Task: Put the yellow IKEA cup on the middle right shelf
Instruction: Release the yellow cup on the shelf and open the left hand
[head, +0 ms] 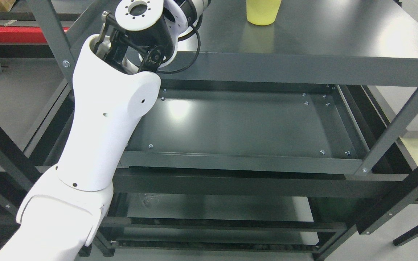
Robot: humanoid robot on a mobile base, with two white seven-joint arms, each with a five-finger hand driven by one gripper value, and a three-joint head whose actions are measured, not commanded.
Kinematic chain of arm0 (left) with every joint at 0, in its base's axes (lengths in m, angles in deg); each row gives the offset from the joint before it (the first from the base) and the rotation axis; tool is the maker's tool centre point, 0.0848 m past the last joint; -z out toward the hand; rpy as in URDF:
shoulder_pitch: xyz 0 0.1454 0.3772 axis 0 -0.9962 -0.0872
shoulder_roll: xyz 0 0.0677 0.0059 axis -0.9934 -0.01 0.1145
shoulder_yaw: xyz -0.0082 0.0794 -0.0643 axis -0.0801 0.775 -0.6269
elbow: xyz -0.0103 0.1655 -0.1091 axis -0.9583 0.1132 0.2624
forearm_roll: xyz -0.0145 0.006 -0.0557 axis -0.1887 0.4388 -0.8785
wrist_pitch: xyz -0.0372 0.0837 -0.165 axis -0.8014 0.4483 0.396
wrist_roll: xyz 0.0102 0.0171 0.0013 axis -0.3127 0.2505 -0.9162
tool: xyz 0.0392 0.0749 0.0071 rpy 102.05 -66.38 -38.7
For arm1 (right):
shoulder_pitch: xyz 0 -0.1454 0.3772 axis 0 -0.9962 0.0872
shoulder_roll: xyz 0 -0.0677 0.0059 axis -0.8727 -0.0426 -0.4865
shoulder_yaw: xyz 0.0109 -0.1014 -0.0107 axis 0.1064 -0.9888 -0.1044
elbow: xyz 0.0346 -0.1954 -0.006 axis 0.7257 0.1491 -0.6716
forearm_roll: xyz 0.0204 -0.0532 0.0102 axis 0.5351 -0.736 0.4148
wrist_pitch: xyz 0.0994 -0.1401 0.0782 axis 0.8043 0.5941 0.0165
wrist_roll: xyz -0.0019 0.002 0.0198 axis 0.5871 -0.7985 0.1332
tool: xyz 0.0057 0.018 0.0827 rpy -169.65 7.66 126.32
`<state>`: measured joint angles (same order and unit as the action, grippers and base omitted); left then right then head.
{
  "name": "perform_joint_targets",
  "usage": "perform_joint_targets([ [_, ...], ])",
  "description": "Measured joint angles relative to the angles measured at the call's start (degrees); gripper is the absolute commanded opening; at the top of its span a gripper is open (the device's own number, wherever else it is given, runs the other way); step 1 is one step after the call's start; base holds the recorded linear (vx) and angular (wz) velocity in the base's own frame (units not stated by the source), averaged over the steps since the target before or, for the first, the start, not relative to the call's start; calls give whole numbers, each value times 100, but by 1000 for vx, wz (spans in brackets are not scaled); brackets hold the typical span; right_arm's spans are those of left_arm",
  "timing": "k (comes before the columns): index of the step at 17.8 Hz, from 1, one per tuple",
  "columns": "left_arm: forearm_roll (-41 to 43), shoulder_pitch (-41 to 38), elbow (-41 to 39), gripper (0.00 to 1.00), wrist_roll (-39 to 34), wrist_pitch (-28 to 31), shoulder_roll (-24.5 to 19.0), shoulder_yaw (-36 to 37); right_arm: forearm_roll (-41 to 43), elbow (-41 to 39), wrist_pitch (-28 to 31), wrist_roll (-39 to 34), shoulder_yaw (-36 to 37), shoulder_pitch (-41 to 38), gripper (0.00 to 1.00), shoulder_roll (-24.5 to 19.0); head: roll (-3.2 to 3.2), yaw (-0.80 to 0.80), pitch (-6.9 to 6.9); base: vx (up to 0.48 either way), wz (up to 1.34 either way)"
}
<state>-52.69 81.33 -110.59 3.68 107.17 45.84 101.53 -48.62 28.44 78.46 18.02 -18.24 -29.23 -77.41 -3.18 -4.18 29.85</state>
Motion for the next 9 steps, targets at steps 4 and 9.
perform_joint_targets([
  [4,-399,-73,-188,97,786,259,0,-59,0,0,0,1,0,0,99,0,0,0,0,0,0],
  [9,-1166,-237,-385,98,1560,527,0,126,0,0,0,0,0,1,99,0,0,0,0,0,0],
])
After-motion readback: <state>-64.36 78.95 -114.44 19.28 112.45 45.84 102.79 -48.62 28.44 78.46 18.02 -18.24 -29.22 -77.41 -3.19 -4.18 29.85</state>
